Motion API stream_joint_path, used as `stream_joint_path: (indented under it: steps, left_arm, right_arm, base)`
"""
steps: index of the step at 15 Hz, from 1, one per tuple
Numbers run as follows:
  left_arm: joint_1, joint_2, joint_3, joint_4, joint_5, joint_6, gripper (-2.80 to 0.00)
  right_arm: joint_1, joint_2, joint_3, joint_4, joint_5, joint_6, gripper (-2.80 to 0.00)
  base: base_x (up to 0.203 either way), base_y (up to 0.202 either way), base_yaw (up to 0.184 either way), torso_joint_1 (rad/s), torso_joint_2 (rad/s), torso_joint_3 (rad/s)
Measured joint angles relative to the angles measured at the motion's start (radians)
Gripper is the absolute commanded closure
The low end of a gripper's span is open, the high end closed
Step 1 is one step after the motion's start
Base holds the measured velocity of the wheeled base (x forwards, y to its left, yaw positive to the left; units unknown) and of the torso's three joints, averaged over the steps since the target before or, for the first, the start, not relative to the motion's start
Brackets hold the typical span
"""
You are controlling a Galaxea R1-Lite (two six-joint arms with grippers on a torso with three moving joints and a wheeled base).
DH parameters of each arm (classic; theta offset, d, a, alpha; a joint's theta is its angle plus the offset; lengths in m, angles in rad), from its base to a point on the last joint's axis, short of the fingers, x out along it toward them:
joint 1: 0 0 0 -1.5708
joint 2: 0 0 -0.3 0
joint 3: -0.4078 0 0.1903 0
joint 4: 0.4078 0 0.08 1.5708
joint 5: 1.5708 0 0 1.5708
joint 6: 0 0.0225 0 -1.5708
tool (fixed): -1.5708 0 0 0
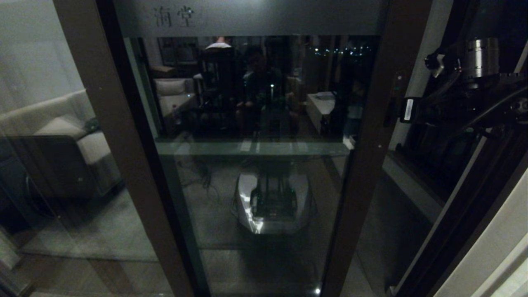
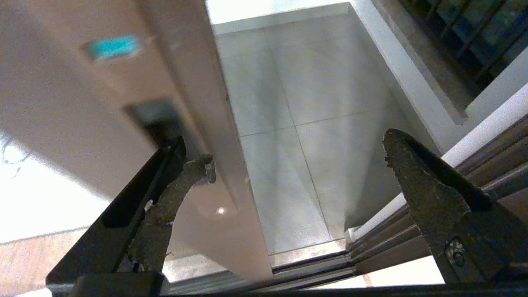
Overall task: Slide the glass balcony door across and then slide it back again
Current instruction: Close the slid door
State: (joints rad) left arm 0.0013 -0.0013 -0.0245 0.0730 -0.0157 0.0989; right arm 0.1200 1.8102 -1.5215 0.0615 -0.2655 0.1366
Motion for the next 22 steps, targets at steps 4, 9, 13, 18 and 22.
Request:
stream_joint_path:
  steps: [4,9,13,18,22]
  left_arm:
    - [0.000,0.000,0.000,0.000,-0.001,0.000,0.00]
    - [0.000,0.000,0.000,0.000,0.000,0.000,0.00]
    - [0.000,0.000,0.000,0.000,-0.001,0.000,0.00]
    - [0.000,0.000,0.000,0.000,0.000,0.000,0.00]
    - [0.000,0.000,0.000,0.000,0.000,0.000,0.00]
  right_arm:
    - [0.021,-0.028,0.006,-0.001,0.001,-0.001,-2.80]
    - [0.027,-0.012,-0.015,-0.002,-0.002,-0.007,-2.80]
    - [0.018,0.016,-0.029,0.000,-0.004,-0.007,-2.80]
    - [-0.019,0.037,-0.030,-0.011,0.000,-0.011,-2.80]
    - [-0.045,0.042,-0.030,-0.016,0.003,-0.011,-2.80]
  base:
    - [0.000,0.000,0.000,0.000,0.00,0.000]
    - [0.000,0.000,0.000,0.000,0.00,0.000]
    - [0.000,0.000,0.000,0.000,0.00,0.000]
    - [0.000,0.000,0.000,0.000,0.00,0.000]
    - [0.000,0.000,0.000,0.000,0.00,0.000]
